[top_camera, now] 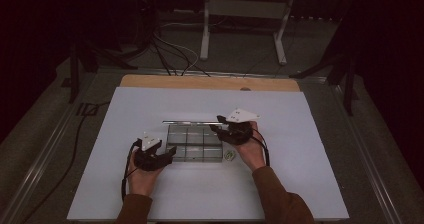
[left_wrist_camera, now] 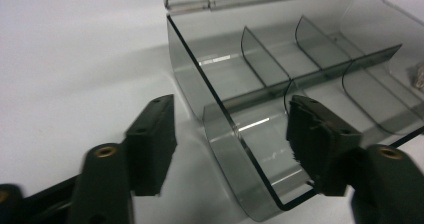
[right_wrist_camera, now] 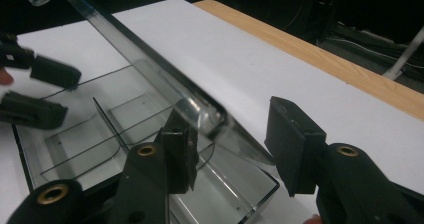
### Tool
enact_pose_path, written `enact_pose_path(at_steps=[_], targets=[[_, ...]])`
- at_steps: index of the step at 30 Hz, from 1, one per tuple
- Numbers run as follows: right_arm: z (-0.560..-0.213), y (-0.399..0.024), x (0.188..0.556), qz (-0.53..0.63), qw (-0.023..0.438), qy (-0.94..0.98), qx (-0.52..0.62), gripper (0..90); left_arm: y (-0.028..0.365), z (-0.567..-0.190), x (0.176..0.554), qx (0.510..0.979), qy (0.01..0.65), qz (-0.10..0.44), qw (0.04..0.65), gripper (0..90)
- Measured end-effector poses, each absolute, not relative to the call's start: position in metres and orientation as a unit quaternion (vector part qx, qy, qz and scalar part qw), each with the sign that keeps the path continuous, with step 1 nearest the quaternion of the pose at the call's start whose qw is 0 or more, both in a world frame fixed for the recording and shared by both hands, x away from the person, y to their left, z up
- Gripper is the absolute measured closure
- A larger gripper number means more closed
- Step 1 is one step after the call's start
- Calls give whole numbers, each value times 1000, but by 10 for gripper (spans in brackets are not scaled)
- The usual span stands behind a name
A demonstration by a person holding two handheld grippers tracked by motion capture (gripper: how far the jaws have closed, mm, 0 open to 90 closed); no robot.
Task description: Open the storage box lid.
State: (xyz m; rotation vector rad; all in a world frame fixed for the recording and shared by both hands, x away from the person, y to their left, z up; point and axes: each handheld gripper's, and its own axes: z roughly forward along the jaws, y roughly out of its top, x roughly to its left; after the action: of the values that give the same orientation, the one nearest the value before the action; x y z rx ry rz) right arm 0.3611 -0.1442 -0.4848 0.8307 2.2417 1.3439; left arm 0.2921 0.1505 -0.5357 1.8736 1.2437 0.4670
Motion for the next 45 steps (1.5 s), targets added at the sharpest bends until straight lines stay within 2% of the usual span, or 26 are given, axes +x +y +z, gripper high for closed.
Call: enact_pose_path(at_steps=[3,10,15,19,45], targets=[[-485,-144,362,485,195,797,303,547,152,-536,293,746,496,187,403,500],[-483,-144,365,486,193,796,305,546,154,-540,296,743,506,183,397,527],[-482,-143,367,487,192,794,310,546,152,-539,295,750,500,163,401,605],[-482,-143,369,489,190,791,314,548,148,-538,293,752,501,170,394,656],[-490,-141,390,490,158,783,348,519,149,-538,291,743,511,164,400,666]])
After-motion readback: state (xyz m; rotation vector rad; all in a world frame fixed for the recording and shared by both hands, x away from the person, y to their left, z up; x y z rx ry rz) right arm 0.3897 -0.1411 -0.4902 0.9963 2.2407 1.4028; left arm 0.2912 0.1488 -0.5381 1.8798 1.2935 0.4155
